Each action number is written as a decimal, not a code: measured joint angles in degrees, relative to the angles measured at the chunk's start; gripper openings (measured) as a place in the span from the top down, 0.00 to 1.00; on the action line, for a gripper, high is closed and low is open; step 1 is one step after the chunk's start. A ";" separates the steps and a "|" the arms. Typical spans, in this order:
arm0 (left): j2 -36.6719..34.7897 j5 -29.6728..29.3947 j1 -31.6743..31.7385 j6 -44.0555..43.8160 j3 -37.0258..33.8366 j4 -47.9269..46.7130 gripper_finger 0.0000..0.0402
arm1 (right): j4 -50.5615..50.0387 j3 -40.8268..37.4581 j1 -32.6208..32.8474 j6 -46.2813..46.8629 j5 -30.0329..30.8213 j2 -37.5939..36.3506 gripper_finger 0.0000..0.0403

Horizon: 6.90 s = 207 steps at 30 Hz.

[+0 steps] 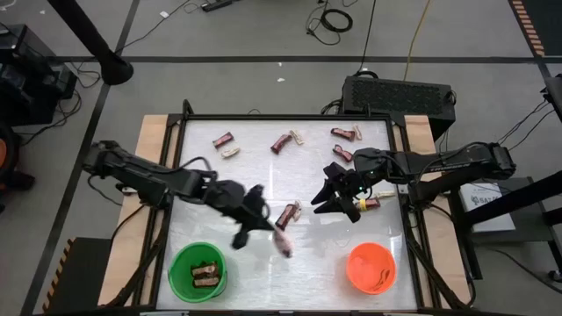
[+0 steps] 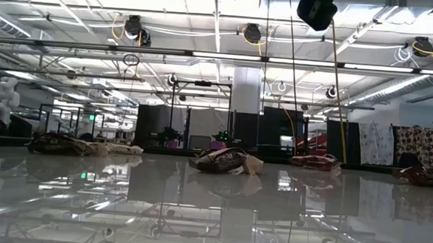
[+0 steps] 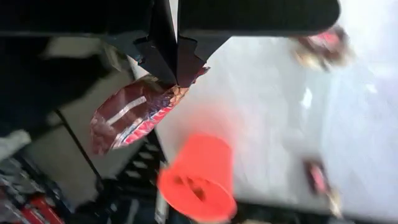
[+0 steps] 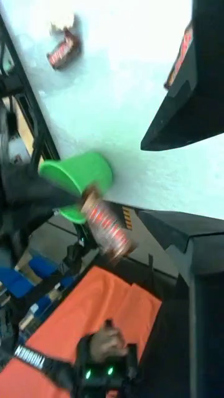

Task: Sort candy by brand, put in halloween buckets
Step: Put the brown chocolate bar into the green bucket

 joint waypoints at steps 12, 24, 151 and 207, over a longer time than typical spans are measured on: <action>-8.12 7.16 -19.66 -34.18 0.80 -30.28 1.00 | 1.00 0.00 -0.15 -8.00 0.98 0.02 0.59; -8.14 10.13 -31.35 -49.44 0.78 -36.57 1.00 | 1.44 0.00 -0.15 -11.76 1.27 0.02 0.59; 13.72 33.23 42.19 22.84 -0.66 23.59 0.40 | -2.34 9.66 -30.36 -5.27 -16.71 22.10 1.00; -11.88 30.03 27.98 10.73 -0.55 -28.60 1.00 | -8.15 9.62 -34.91 -17.70 -14.29 22.14 0.36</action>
